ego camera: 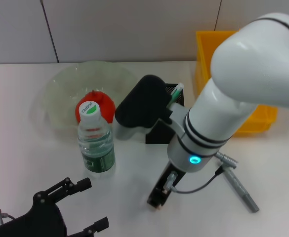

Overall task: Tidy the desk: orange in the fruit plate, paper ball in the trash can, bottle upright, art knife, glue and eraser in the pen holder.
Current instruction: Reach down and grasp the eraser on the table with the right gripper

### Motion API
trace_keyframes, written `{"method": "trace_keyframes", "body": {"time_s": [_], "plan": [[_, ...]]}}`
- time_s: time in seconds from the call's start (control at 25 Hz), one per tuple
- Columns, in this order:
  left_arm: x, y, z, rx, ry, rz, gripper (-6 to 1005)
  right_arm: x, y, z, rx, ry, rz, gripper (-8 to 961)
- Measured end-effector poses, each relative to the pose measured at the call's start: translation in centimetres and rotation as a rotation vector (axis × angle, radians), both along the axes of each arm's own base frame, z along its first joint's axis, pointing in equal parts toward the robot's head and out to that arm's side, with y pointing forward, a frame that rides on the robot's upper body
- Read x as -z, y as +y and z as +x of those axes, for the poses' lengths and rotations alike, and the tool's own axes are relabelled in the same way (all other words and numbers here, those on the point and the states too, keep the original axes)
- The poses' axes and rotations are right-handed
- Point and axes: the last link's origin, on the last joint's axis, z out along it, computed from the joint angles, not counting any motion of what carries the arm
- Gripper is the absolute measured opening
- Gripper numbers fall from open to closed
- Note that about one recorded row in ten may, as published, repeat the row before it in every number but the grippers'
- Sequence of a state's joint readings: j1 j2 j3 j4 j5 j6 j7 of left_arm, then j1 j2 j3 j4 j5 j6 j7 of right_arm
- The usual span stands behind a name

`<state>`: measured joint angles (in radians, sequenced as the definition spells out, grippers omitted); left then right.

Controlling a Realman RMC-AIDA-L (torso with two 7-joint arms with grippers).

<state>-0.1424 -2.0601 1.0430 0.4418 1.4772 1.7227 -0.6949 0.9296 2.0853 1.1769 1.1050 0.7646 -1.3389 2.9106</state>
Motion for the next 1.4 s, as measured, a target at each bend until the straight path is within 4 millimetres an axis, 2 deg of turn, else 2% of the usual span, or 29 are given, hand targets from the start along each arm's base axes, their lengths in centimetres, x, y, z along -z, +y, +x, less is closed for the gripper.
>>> {"method": "trace_keyframes", "body": {"time_s": [0.12,0.2,0.24,0.44,0.6,0.76,1.08,1.24,1.32,1.4], "plan": [[0.0,0.0,0.0,0.000,0.000,0.000,815,-1.2,0.5,-0.8,-0.006,0.023,0.028,356],[0.0,0.0,0.0,0.001,0.000,0.000,815,-3.2,1.2,-1.6,-0.025,0.038,0.081,352],[0.0,0.1,0.0,0.002,0.000,0.000,815,-3.2,1.2,-1.6,-0.025,0.038,0.081,349],[0.0,0.1,0.1,0.005,-0.001,0.000,815,-7.1,2.2,-3.5,-0.058,0.104,0.184,333],[0.0,0.1,0.1,0.006,-0.002,-0.001,815,-9.8,3.0,-4.9,-0.086,0.164,0.260,217],[0.0,0.1,0.1,0.007,-0.006,-0.002,815,-10.5,3.2,-5.4,-0.098,0.182,0.274,240],[-0.1,0.0,0.3,0.013,-0.013,-0.005,815,-10.7,2.8,-5.5,-0.108,0.174,0.259,285],[-0.4,-0.2,0.0,0.004,-0.015,-0.003,815,-10.2,1.5,-4.6,-0.134,0.107,0.175,308],[-0.8,-0.4,-0.3,-0.004,-0.014,0.006,815,-9.6,0.3,-3.4,-0.184,0.046,0.084,319],[-1.2,-0.6,-0.6,-0.015,-0.013,0.015,815,-9.3,0.0,-3.1,-0.197,0.038,0.059,331]]}}
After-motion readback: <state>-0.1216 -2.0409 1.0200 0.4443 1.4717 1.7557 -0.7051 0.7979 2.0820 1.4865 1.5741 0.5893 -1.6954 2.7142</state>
